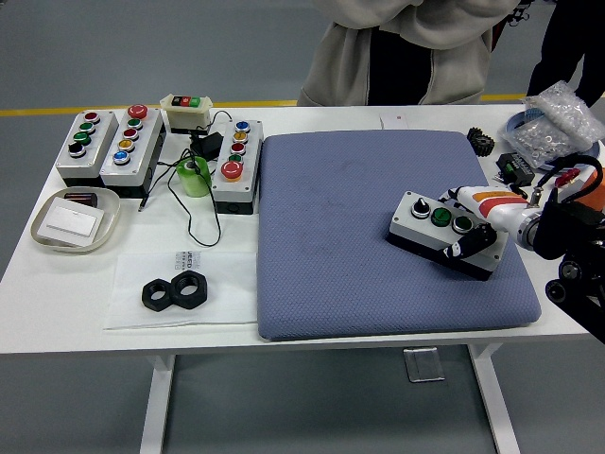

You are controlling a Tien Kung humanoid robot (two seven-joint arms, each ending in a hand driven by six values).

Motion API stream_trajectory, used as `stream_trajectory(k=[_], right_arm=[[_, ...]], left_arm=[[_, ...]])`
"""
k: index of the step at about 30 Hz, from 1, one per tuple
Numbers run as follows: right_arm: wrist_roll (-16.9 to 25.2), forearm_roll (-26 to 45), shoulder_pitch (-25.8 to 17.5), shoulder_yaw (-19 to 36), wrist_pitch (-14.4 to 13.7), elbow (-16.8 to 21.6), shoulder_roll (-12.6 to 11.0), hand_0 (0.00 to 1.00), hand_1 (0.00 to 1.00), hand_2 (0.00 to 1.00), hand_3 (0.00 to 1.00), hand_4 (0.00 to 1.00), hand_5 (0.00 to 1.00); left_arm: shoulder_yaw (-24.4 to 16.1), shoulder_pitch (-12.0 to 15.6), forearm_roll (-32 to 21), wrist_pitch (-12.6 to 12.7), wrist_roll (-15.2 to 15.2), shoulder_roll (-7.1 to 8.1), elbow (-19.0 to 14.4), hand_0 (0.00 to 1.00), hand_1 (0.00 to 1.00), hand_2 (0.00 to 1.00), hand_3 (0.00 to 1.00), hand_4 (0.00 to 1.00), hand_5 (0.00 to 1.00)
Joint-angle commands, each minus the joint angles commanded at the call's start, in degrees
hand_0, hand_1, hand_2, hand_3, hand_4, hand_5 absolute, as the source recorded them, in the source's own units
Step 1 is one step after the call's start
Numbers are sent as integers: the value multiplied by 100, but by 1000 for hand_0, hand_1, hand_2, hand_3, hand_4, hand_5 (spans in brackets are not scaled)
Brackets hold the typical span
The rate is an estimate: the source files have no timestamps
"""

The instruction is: Pick up the button,place it on the desk,press the button,press the button

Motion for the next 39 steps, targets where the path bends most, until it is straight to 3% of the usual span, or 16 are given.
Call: stream_trajectory(k=[8,13,33,34,39], right_arm=[[999,-20,320,-413,-21,-54,-251,888,559,541,740,905,108],[1358,-96,483,-641,-34,-57,-342,892,564,543,740,910,94],[1655,-521,690,-925,-115,-224,-292,902,574,549,745,900,72],[1667,-547,699,-934,-118,-227,-291,912,588,583,787,887,24],[1718,-634,753,-1011,-90,-209,-308,912,588,583,787,887,24]], left_arm=[[1,-14,-1,1,3,2,1,713,833,894,826,647,998],[7,-19,-15,2,-1,3,2,713,833,895,825,647,998],[4,-33,-14,6,-2,0,6,715,833,894,825,646,998],[-4,-30,-6,8,1,-2,6,716,833,895,825,648,998],[-38,-18,39,15,13,-4,9,716,833,895,825,648,998]])
